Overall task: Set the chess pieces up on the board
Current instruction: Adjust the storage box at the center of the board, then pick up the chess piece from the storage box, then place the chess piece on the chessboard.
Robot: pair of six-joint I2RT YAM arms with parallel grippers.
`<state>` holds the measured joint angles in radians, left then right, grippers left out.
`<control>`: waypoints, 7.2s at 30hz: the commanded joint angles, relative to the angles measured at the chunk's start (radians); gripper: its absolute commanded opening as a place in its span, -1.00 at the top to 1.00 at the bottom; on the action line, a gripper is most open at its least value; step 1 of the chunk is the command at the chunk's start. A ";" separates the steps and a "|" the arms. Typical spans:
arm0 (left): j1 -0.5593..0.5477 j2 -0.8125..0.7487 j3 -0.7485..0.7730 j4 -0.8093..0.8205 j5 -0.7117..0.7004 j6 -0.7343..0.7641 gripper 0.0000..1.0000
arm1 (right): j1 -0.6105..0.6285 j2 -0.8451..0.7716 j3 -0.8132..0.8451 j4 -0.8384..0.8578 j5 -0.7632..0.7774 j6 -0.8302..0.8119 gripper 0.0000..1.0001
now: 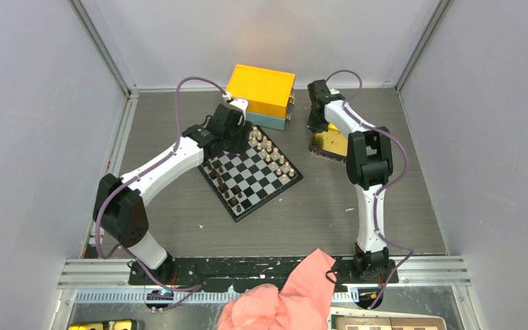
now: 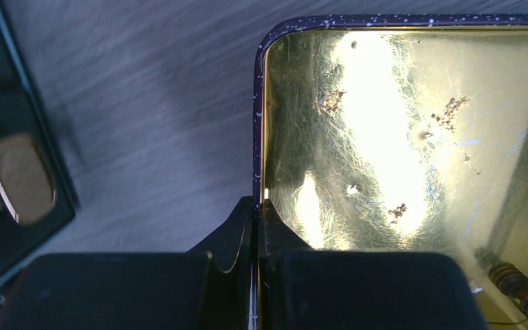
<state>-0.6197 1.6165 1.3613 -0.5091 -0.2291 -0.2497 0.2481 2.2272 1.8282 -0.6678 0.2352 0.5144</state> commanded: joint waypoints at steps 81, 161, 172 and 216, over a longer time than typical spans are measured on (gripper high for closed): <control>-0.045 -0.115 -0.041 -0.041 -0.057 -0.040 -0.15 | -0.005 -0.189 -0.135 0.089 0.172 0.273 0.34; -0.044 -0.326 -0.117 -0.043 -0.121 -0.065 -0.15 | 0.035 -0.314 -0.146 0.093 0.194 0.053 0.99; -0.044 -0.562 -0.221 -0.118 -0.160 -0.112 -0.46 | 0.321 -0.438 -0.204 0.051 0.187 -0.025 0.99; -0.043 -0.858 -0.300 -0.274 -0.285 -0.181 -0.99 | 0.738 0.039 0.240 -0.121 0.060 -0.132 0.99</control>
<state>-0.6601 0.7715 1.0557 -0.7868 -0.4881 -0.4168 0.9844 2.2627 2.0205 -0.7925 0.3004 0.3946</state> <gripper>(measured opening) 0.995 0.184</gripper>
